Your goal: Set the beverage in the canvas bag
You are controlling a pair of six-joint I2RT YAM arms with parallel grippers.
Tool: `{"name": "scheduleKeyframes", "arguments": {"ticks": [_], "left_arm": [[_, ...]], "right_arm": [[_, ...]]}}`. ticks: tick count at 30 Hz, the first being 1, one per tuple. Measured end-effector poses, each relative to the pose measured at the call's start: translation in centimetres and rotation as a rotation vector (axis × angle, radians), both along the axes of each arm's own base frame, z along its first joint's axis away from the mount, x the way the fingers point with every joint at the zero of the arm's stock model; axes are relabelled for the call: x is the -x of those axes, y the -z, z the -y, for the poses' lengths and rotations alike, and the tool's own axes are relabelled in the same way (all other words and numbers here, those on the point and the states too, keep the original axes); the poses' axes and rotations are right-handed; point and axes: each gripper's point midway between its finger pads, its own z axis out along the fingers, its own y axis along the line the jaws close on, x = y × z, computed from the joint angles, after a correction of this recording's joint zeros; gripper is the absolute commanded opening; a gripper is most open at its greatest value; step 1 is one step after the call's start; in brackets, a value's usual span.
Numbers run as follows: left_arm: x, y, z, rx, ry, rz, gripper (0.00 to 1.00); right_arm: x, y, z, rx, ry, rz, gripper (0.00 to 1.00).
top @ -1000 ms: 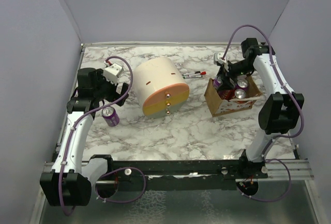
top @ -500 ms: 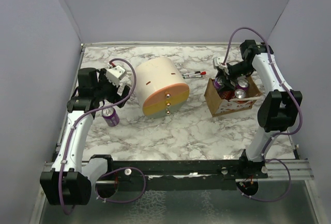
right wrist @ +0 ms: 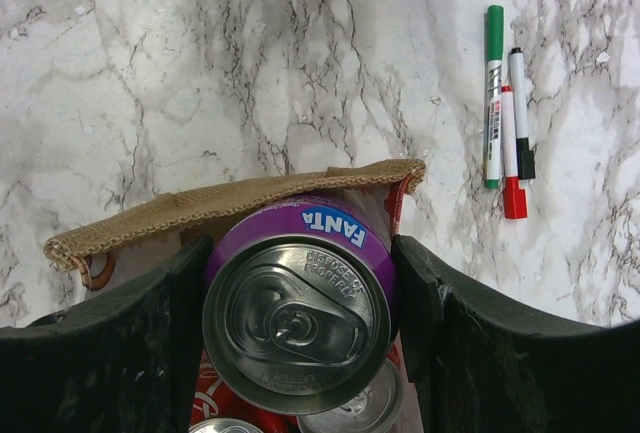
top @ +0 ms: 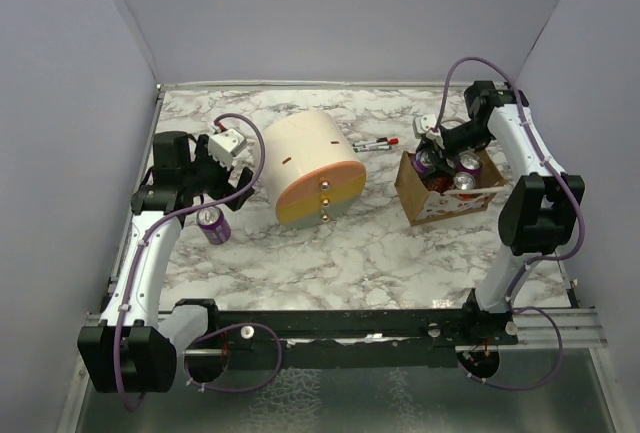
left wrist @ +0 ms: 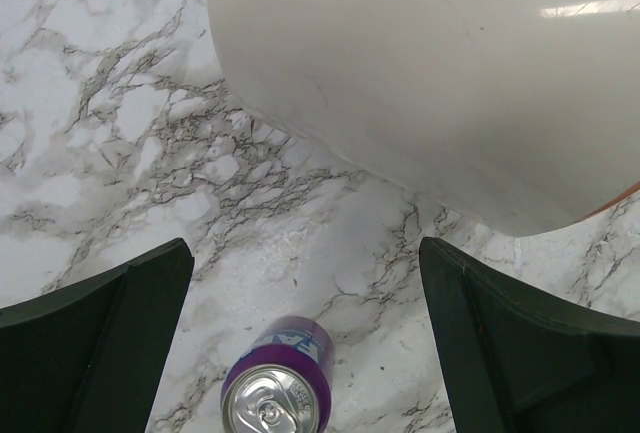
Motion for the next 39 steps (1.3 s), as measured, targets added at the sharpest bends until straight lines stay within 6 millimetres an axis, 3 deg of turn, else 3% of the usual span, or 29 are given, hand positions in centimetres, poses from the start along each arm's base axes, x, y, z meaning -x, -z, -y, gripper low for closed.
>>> {"name": "scheduleKeyframes", "arguments": {"ticks": [17,28,34,39], "left_arm": [[0.6,-0.5,1.0,0.046,0.04,0.003,0.99],[0.7,-0.8,1.4,0.068,0.051,0.006,0.99],[0.8,-1.0,1.5,0.077,0.054,0.007,0.99],[1.0,-1.4,1.6,0.083,0.061,0.026,0.99]], "right_arm": [[0.7,1.8,-0.5,-0.064,-0.01,-0.054,0.22],[0.3,2.4,-0.5,-0.082,0.026,-0.082,0.35],[1.2,5.1,-0.3,-0.051,0.056,-0.152,0.34],[1.2,5.3,-0.3,-0.044,0.072,-0.157,0.36]]}}
